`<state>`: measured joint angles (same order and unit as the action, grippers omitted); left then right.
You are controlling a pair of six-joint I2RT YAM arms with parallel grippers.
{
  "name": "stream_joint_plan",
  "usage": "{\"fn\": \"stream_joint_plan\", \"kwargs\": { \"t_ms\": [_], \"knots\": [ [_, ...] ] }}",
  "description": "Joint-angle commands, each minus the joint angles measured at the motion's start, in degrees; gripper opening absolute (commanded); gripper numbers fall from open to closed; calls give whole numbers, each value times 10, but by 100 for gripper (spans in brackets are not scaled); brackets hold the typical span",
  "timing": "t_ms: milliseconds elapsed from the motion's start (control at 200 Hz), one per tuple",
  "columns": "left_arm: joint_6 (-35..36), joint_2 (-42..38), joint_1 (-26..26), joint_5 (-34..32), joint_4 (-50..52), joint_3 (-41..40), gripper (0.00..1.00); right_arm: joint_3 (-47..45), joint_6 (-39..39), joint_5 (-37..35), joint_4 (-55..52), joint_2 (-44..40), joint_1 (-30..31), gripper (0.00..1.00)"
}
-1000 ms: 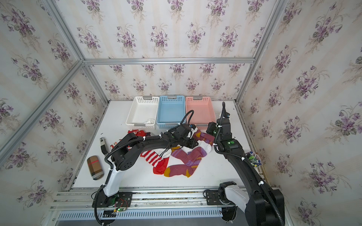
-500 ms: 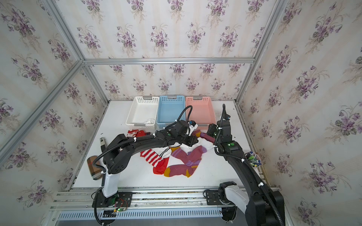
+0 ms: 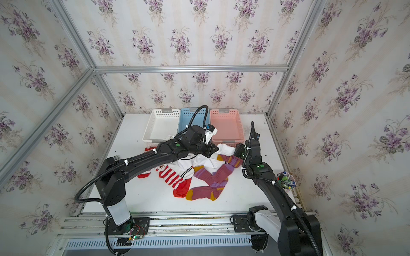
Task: Sort the socks into the basket by color
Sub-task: Place the sock in the bin.
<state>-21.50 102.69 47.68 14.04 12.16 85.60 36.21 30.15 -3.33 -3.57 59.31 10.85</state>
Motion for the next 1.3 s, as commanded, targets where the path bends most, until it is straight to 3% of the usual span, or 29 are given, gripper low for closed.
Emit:
{"fn": "stream_joint_plan", "kwargs": {
  "t_ms": [0,330,470,619,1294],
  "knots": [
    [18,-17,-20,-35,20,2,4,-8,2,14,26,-11,0,43],
    [40,-54,-116,-99,38,-16,4,-9,-14,26,7,-37,0,44],
    [77,-46,-149,-165,60,-3,4,-18,-13,27,4,-51,0,45],
    [91,-27,-191,-194,71,22,4,-25,-12,30,-3,-62,0,46],
    [76,13,-281,-265,126,52,5,-72,4,60,-14,-107,0,46]
  ]
}}
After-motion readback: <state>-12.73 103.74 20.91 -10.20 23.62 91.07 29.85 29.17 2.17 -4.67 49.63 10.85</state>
